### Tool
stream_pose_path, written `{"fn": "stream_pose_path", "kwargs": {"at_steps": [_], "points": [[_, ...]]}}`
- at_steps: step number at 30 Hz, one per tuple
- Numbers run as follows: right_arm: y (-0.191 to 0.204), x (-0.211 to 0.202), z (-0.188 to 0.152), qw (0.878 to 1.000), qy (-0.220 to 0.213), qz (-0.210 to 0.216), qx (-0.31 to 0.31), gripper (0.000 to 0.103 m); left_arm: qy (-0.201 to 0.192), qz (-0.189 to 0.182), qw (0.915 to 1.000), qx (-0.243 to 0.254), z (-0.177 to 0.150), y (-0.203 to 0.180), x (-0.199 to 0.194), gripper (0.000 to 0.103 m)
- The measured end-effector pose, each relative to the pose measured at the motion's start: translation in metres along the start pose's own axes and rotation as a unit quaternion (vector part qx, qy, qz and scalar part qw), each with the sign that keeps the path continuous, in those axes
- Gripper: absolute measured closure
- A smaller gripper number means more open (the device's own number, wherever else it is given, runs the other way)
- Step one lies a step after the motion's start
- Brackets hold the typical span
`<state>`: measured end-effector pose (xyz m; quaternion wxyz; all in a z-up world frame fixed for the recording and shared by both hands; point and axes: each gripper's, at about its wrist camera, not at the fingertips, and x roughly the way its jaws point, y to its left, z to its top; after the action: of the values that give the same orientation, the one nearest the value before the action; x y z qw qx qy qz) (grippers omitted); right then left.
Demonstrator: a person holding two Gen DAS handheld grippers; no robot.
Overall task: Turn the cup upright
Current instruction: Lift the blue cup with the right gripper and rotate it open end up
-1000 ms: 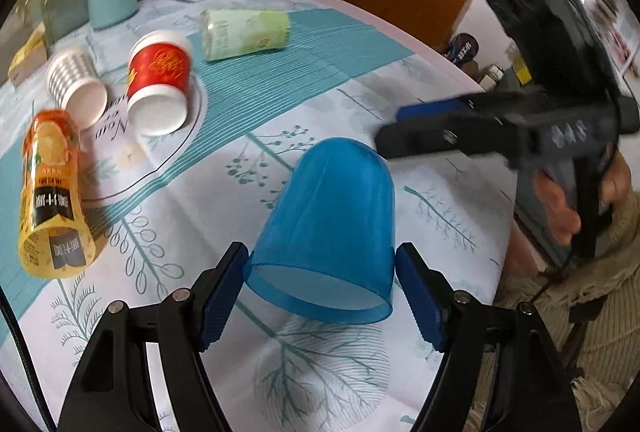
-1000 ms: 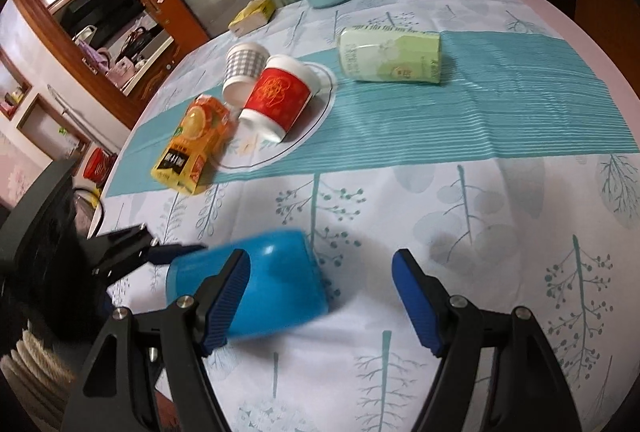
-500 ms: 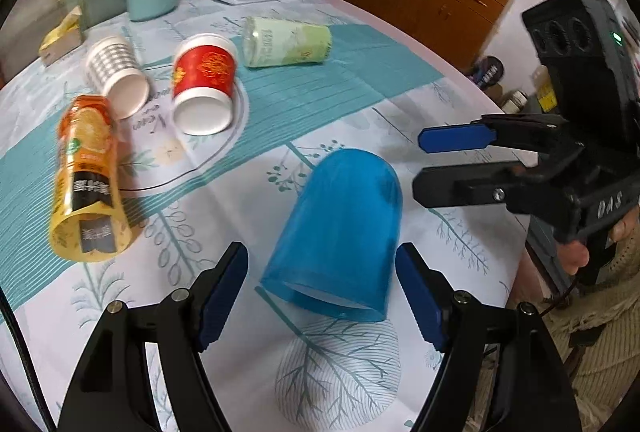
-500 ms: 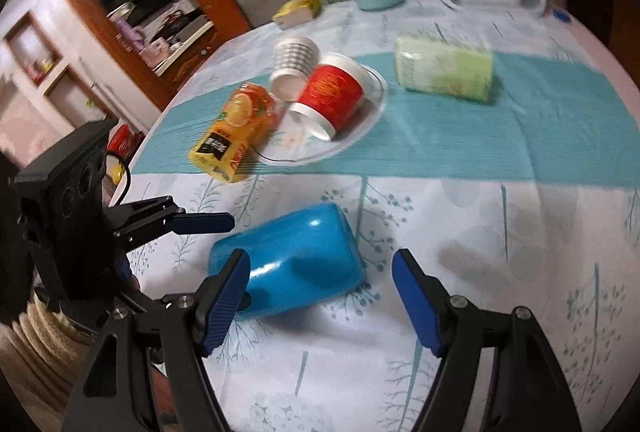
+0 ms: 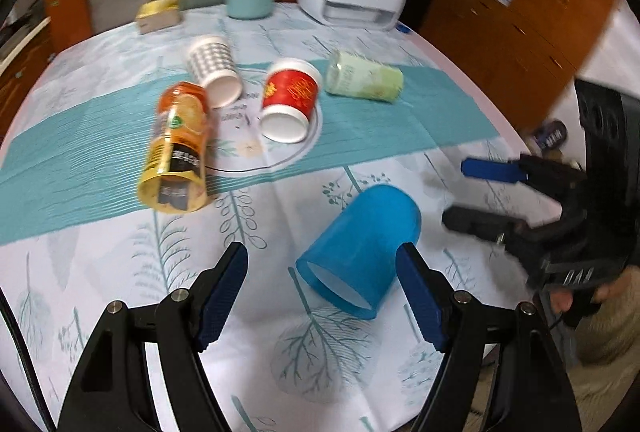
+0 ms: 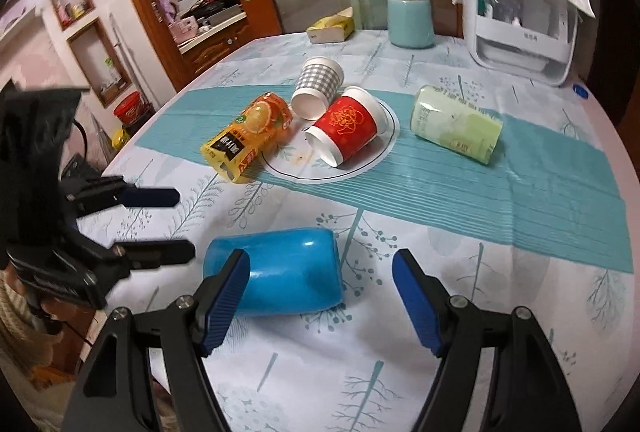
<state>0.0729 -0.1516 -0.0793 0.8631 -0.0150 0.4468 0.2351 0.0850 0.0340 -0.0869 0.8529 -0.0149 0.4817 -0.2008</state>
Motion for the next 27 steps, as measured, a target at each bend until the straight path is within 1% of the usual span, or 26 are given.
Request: {"fn": "stream_pose_path", "kwargs": {"at_steps": [4, 6, 9, 11, 13, 16, 17, 20, 25, 27], "points": [[0.011, -0.004, -0.003, 0.999, -0.001, 0.003, -0.038, 0.029, -0.021, 0.048, 0.9985, -0.019, -0.002, -0.01, -0.009, 0.028], [0.016, -0.005, -0.005, 0.998, -0.002, 0.005, -0.059, 0.029, -0.024, 0.064, 0.9973, -0.028, -0.004, -0.013, -0.011, 0.028], [0.025, -0.003, -0.007, 0.994, 0.001, 0.005, -0.11, 0.029, -0.027, 0.078, 0.9952, -0.052, -0.01, -0.011, -0.013, 0.028], [0.033, 0.0, -0.009, 0.986, 0.003, 0.002, -0.167, 0.029, -0.028, 0.082, 0.9942, -0.065, -0.014, -0.009, -0.013, 0.028], [0.042, 0.003, -0.014, 0.972, 0.004, -0.009, -0.234, 0.029, -0.02, 0.083, 0.9937, -0.072, -0.017, -0.008, -0.011, 0.028], [0.058, 0.012, -0.029, 0.939, 0.014, -0.028, -0.342, 0.029, -0.013, 0.083, 0.9934, -0.078, -0.022, -0.007, -0.009, 0.028], [0.061, 0.015, -0.032, 0.93, 0.02, -0.03, -0.367, 0.029, -0.012, 0.083, 0.9932, -0.08, -0.023, -0.006, -0.009, 0.028], [0.068, 0.025, -0.041, 0.906, 0.036, -0.03, -0.422, 0.029, -0.009, 0.085, 0.9924, -0.089, -0.024, -0.001, -0.007, 0.028], [0.084, 0.033, -0.048, 0.871, 0.038, -0.045, -0.488, 0.029, -0.001, 0.088, 0.9892, -0.117, -0.027, 0.016, -0.002, 0.028], [0.092, 0.037, -0.049, 0.855, 0.036, -0.056, -0.515, 0.029, 0.006, 0.088, 0.9874, -0.131, -0.028, 0.024, 0.001, 0.028]]}}
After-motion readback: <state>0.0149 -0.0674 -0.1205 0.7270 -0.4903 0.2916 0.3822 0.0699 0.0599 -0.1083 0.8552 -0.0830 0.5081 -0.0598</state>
